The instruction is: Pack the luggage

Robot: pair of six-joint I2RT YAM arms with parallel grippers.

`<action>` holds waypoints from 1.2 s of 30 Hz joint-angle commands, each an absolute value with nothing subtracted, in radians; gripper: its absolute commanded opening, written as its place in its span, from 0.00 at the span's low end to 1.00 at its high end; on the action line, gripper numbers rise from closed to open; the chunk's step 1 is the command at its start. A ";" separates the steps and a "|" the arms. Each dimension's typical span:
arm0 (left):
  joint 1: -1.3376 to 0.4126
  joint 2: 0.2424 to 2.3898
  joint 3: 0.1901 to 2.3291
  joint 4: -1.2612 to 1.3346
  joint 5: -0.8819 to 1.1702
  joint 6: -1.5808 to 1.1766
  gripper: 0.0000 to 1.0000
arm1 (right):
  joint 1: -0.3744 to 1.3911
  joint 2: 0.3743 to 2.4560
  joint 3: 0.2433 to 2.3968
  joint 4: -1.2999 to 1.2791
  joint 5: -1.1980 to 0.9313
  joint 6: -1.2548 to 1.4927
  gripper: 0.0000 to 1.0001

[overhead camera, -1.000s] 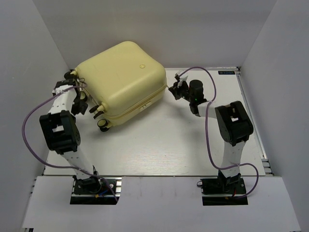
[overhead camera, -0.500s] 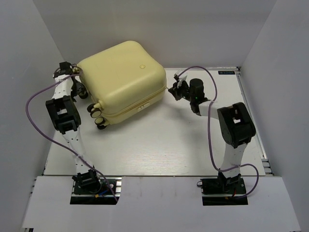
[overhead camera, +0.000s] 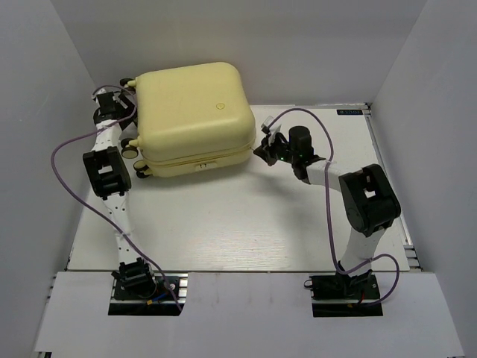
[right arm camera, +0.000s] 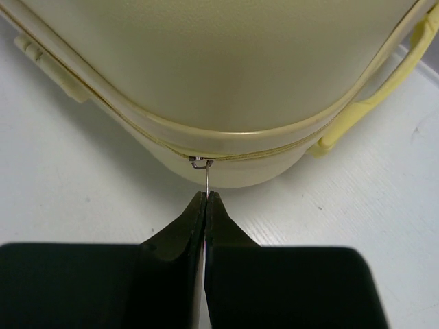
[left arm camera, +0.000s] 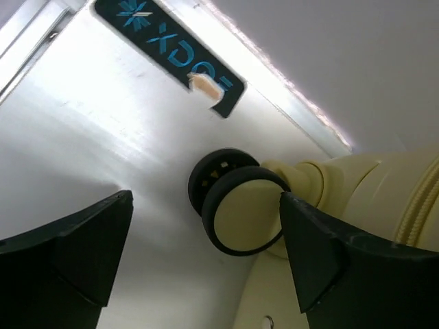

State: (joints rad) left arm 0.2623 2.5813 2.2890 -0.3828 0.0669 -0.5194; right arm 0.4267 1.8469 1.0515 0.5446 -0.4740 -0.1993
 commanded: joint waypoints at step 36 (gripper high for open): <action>0.177 1.249 1.356 -0.996 0.020 -1.032 1.00 | 0.474 1.807 1.011 0.591 -0.250 -0.150 0.00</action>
